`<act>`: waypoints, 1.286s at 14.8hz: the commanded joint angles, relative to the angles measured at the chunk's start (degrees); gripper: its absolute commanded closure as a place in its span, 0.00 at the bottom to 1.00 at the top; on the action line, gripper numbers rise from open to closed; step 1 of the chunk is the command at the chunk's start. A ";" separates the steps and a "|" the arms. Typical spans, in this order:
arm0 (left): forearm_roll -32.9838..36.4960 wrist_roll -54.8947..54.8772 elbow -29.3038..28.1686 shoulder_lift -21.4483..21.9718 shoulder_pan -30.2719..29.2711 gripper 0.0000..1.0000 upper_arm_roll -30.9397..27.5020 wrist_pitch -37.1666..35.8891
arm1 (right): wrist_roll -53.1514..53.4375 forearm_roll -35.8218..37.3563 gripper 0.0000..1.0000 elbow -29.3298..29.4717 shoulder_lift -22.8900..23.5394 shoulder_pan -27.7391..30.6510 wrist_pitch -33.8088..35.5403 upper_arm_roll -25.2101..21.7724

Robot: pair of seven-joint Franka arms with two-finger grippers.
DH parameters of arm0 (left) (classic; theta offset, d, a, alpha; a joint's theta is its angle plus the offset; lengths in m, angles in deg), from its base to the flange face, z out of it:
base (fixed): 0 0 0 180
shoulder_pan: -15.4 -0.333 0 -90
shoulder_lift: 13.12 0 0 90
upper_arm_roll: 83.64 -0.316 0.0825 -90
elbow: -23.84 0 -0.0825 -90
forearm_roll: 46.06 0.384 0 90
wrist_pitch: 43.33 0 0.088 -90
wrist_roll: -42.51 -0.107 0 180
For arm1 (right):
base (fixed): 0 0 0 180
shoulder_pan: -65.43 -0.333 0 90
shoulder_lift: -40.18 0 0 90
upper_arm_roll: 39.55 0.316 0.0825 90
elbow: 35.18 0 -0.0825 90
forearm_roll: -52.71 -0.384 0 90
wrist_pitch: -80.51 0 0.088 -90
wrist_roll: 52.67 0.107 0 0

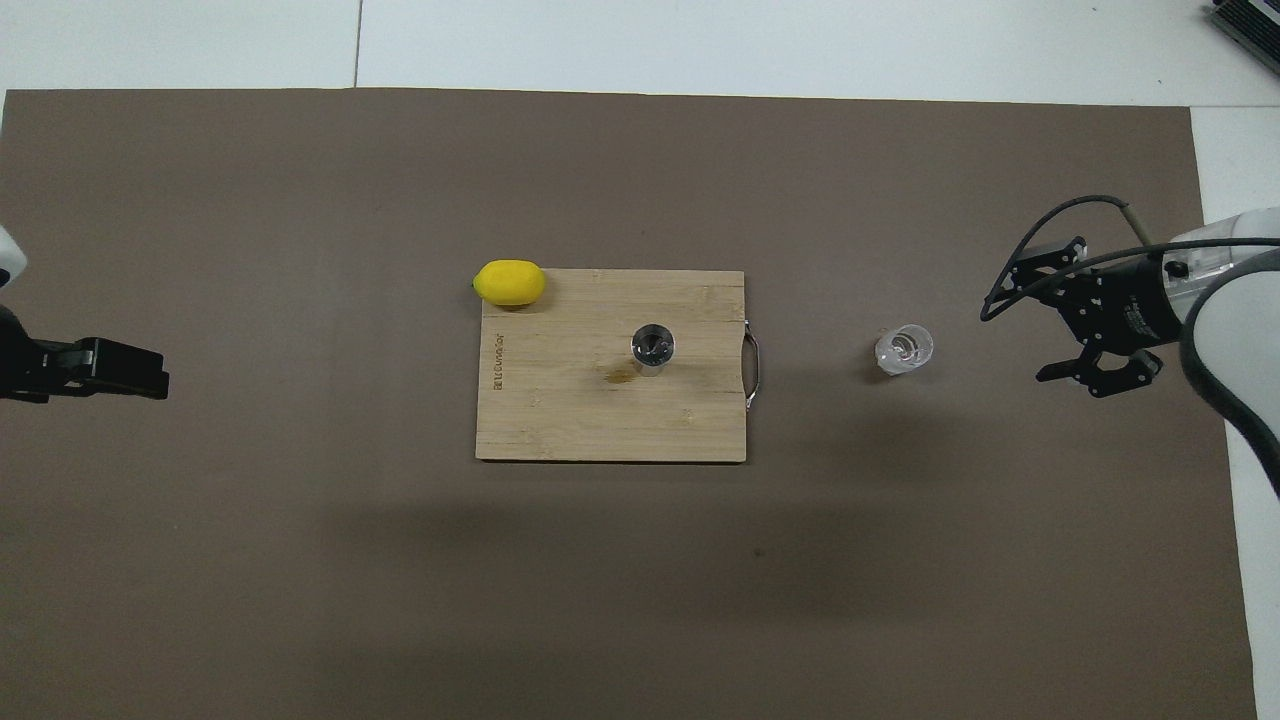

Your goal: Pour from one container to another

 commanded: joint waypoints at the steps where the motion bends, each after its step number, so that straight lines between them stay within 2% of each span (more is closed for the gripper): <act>1: 0.88 0.60 0.81 0.17 -0.29 0.00 0.18 -0.66 | -5.56 7.58 0.00 0.31 -2.17 -1.69 -2.03 0.40; 3: 0.88 0.60 0.81 0.17 -0.29 0.00 0.18 -0.66 | -6.71 11.71 0.00 2.58 -2.70 -3.71 -1.34 0.32; 5: 0.88 0.51 0.72 0.17 -0.29 0.00 0.18 -0.66 | -12.40 16.72 0.00 3.65 -4.28 -4.67 0.42 0.67; 9: 0.88 0.59 0.72 0.17 -0.29 0.00 0.18 -0.66 | -23.04 19.20 0.00 3.91 -9.28 -5.21 5.42 0.67; 11: 0.88 0.51 0.63 0.35 -0.29 0.00 0.18 -0.57 | -30.06 19.81 0.00 4.87 -10.87 -7.22 10.15 -0.82; 13: 0.88 0.51 0.54 0.44 -0.29 0.00 0.09 -0.57 | -32.12 20.35 0.00 8.47 -11.32 -12.04 16.83 -6.51; 15: 0.88 0.51 0.54 0.44 -0.29 0.00 0.09 -0.57 | -32.82 20.87 0.00 11.46 -10.71 -12.33 18.79 -7.24; 19: 0.88 0.60 0.54 0.44 -0.29 0.00 0.09 -0.57 | -33.61 21.22 0.00 11.56 -10.44 -13.03 18.35 -7.15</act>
